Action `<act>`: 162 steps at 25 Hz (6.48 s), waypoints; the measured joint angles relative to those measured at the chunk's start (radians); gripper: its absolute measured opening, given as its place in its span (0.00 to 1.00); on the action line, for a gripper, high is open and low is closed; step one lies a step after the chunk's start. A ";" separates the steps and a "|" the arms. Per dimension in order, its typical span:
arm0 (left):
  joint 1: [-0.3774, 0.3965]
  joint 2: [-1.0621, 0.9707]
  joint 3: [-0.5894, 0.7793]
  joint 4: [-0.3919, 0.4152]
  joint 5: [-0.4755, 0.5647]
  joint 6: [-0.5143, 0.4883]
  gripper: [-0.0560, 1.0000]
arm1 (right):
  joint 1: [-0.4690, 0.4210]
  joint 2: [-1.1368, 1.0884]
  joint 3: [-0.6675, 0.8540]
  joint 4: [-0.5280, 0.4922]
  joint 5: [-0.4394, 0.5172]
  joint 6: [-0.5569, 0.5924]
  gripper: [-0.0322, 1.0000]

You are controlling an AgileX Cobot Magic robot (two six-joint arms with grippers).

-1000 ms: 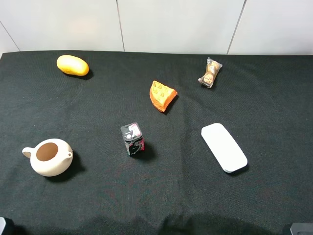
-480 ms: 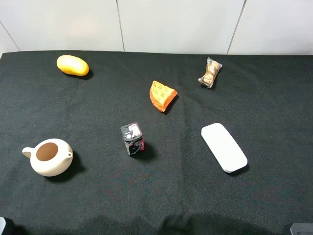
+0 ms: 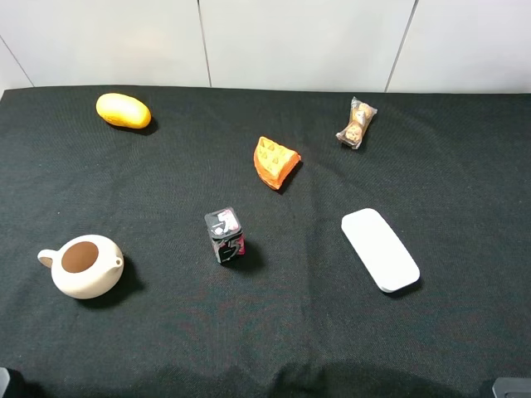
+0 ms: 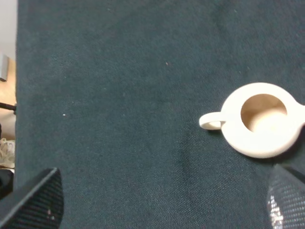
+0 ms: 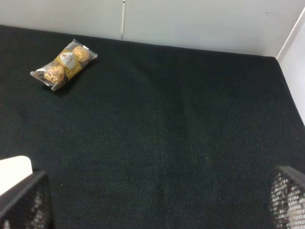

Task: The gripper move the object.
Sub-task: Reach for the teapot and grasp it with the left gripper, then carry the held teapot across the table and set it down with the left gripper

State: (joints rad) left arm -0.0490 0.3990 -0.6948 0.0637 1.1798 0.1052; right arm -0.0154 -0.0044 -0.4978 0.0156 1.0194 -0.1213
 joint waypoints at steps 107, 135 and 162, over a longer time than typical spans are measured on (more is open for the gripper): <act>-0.279 1.373 0.049 0.075 -0.664 0.382 0.70 | 0.000 0.000 0.000 0.000 0.000 0.000 0.70; -0.279 1.373 0.030 0.074 -0.638 0.383 0.23 | 0.000 0.000 0.000 0.000 0.000 0.000 0.70; -0.279 1.225 -0.188 0.071 -0.290 0.193 0.23 | 0.000 0.000 0.000 0.000 0.000 0.000 0.70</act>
State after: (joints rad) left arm -0.3283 1.6238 -0.8827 0.1350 0.8901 0.2982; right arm -0.0154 -0.0044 -0.4978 0.0156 1.0194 -0.1213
